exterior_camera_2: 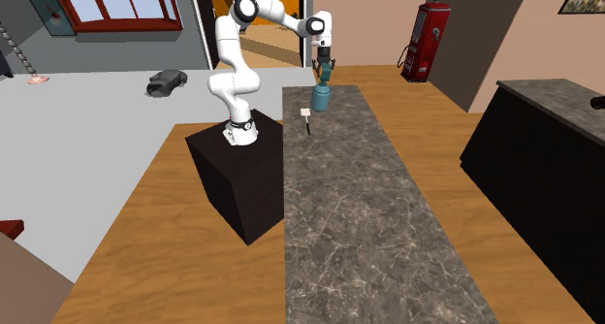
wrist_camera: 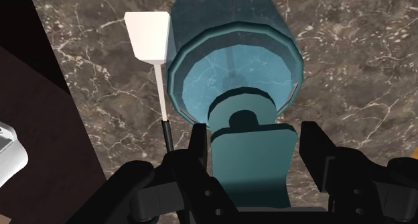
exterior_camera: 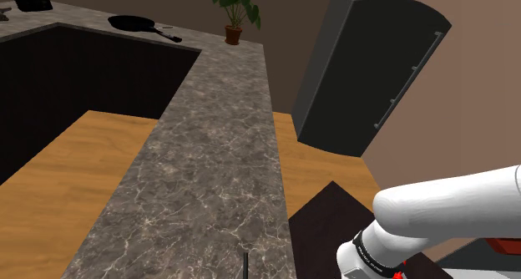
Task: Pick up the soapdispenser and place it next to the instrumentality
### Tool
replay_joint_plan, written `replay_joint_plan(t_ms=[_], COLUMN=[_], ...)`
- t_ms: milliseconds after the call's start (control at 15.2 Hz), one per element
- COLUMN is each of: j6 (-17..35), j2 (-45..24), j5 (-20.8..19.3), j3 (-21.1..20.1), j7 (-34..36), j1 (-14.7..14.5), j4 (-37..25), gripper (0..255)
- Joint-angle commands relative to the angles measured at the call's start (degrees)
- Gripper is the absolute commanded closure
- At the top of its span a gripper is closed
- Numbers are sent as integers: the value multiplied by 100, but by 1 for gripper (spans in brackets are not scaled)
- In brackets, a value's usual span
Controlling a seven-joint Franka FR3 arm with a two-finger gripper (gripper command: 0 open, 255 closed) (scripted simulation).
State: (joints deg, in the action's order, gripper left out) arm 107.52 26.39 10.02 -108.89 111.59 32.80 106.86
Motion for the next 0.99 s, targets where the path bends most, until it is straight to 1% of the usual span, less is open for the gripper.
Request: replay_joint_plan(t_ms=[0,462,528,858,924], j6=[53,53,53,53,-130], j2=[28,29,33,29,-5], j5=[28,28,32,28,-11], j3=[-30,-30,-35,-30,7], j7=[-4,-4,-4,-4,23], j1=[23,23,26,23,-2], j4=[29,29,26,29,-134], gripper=[255,255,0,0,0])
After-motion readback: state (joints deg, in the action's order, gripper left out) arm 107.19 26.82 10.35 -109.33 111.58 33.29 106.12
